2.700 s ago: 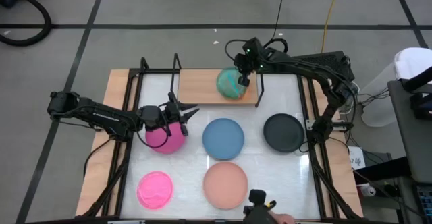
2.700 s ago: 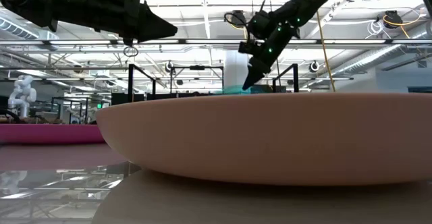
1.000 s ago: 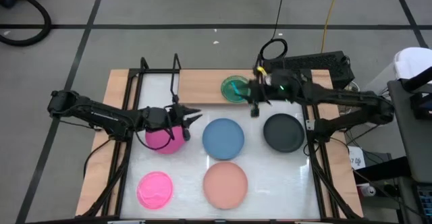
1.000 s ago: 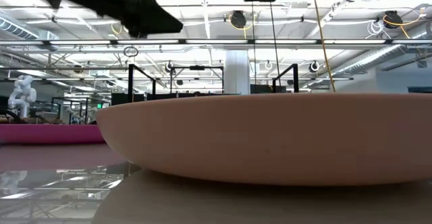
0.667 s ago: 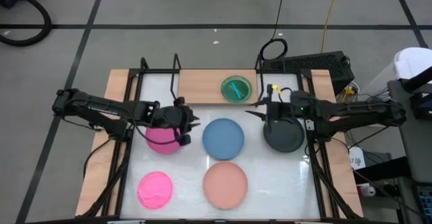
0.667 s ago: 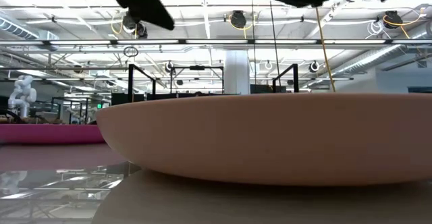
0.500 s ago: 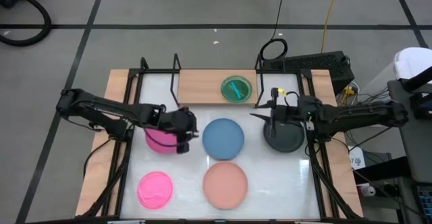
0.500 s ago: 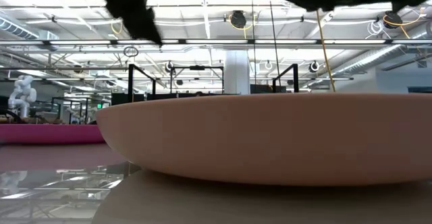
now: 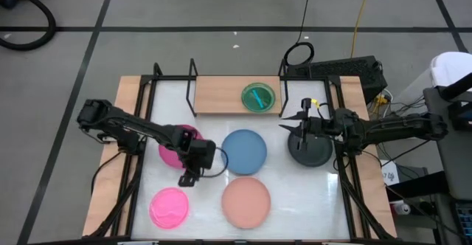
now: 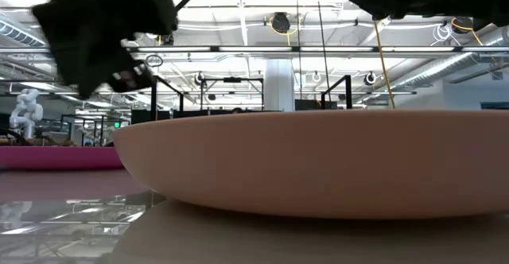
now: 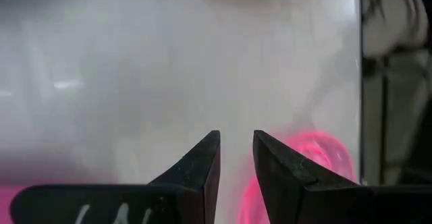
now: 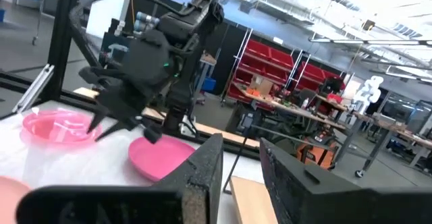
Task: Place and stack plates onto a shelf
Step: Stack the light pink plate on the light blue plate
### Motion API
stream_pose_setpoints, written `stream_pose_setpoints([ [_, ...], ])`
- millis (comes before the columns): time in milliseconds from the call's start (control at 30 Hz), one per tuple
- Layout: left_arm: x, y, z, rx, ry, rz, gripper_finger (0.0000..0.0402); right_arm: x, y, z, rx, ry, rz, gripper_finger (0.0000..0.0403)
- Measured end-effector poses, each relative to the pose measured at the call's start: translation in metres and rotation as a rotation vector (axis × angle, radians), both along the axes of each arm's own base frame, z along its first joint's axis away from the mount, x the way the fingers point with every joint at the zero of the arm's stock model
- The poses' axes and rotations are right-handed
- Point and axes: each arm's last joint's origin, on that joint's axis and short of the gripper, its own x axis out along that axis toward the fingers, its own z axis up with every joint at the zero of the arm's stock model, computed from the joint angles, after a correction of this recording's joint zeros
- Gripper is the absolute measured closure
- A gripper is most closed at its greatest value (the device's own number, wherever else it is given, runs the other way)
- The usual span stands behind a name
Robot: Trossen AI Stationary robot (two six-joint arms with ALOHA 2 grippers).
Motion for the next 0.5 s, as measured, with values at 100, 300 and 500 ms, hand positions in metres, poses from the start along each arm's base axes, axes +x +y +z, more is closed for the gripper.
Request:
stream_pose_setpoints([
  [100,-0.006,-0.009,-0.009,-0.007,0.095,-0.042,0.0307,0.0,0.0,0.0,-0.001,0.002,0.002,0.0321],
  [300,-0.013,-0.028,-0.02,0.015,0.147,-0.191,0.0307,0.0,0.0,-0.001,-0.007,0.005,0.001,0.0321],
  [500,-0.013,-0.043,-0.036,0.036,0.184,-0.258,0.0307,0.0,0.0,-0.001,-0.01,0.01,0.001,0.0321],
])
